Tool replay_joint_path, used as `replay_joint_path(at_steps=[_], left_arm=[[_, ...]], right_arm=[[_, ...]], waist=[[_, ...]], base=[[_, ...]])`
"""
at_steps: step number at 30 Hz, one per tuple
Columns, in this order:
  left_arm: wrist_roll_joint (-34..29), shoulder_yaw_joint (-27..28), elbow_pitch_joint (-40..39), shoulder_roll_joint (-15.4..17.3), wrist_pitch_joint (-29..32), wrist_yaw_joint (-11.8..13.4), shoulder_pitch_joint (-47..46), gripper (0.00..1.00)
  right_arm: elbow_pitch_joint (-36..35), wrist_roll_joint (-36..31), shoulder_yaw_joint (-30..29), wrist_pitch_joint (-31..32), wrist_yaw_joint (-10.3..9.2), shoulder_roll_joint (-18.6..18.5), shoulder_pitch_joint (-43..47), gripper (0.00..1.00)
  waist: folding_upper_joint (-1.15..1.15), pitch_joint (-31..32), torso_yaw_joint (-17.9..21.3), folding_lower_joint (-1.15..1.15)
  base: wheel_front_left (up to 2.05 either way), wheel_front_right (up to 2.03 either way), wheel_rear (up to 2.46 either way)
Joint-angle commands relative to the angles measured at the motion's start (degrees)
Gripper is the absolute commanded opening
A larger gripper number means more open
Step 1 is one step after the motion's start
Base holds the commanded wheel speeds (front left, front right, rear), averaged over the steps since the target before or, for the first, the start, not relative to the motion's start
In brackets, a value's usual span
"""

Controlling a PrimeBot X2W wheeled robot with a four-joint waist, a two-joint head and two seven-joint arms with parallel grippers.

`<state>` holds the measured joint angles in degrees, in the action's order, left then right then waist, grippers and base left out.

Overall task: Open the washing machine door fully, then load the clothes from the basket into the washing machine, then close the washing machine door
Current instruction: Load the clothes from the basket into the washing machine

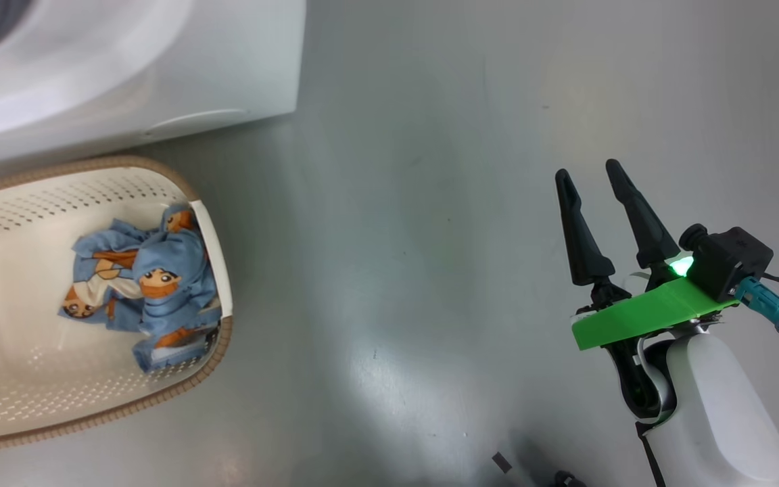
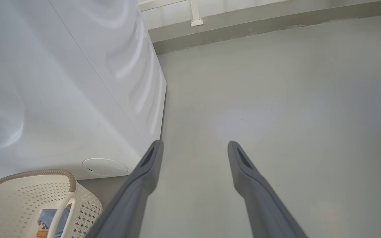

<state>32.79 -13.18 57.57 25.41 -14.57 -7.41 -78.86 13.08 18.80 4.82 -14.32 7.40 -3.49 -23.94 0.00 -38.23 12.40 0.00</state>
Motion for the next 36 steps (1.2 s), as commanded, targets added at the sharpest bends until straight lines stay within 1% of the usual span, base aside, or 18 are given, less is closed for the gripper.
replay_joint_path(at_steps=[1,5,8,11,12,13,14,15,18,25,36], left_arm=[[-1.12,1.7,-4.64,4.3,-0.37,-0.08,-2.4,0.0],[-4.6,6.34,-12.87,5.45,-0.4,-0.07,-2.39,0.0],[-6.87,10.35,-17.04,4.69,-0.41,-0.08,-0.98,0.0],[-8.72,11.83,-18.3,3.71,-0.41,-0.08,1.28,0.0],[-8.68,11.61,-17.52,3.29,-0.41,-0.08,2.13,0.07],[-8.75,11.36,-16.65,3.18,-0.41,-0.08,2.76,0.3],[-8.61,11.29,-15.25,3.04,-0.42,-0.08,3.31,0.92],[-8.17,11.06,-13.7,2.79,-0.42,-0.08,3.64,1.0],[-7.26,9.98,-10.87,2.66,-0.42,-0.08,3.93,1.0],[-5.5,8.49,-8.43,2.78,-0.42,-0.08,4.5,1.0],[-4.08,9.87,-10.98,1.55,-0.42,-0.08,8.78,1.0]], right_arm=[[-1.36,0.96,1.34,-0.68,0.09,0.54,0.48,1.0],[-1.55,1.29,1.58,-0.68,0.09,0.58,0.0,1.0],[-1.56,1.75,1.92,-0.68,0.09,0.59,-0.32,1.0],[-1.53,1.98,2.26,-0.68,0.09,0.6,-0.46,1.0],[-1.46,2.02,2.35,-0.68,0.09,0.6,-0.47,1.0],[-1.38,2.07,2.55,-0.68,0.09,0.6,-0.45,1.0],[-1.3,2.1,2.73,-0.68,0.09,0.6,-0.41,1.0],[-1.24,2.12,2.85,-0.68,0.09,0.6,-0.35,1.0],[-1.14,2.18,3.07,-0.68,0.09,0.6,-0.32,1.0],[-1.09,1.91,3.0,-0.68,0.09,0.6,-0.42,1.0],[-0.87,1.6,2.73,-0.68,0.09,0.61,-0.49,1.0]], waist=[[0.0,-0.87,0.4,0.0],[0.0,-1.64,0.59,0.0],[0.0,-1.93,0.53,0.0],[0.0,-2.07,0.36,0.0],[0.0,-2.03,0.27,0.0],[0.0,-1.95,0.17,0.0],[0.0,-1.84,0.09,0.0],[0.0,-1.72,0.02,0.0],[0.0,-1.53,-0.21,0.0],[0.0,-1.13,-0.67,0.0],[0.0,-0.17,-1.44,0.0]], base=[[0.0,0.0,0.0],[0.0,0.0,0.0],[0.0,0.0,0.0],[0.0,0.0,0.0],[0.0,0.0,0.0],[0.0,0.0,0.0],[0.0,0.0,0.0],[0.0,0.0,0.0],[0.0,0.0,0.0],[0.0,0.0,0.0],[0.0,0.0,0.0]])
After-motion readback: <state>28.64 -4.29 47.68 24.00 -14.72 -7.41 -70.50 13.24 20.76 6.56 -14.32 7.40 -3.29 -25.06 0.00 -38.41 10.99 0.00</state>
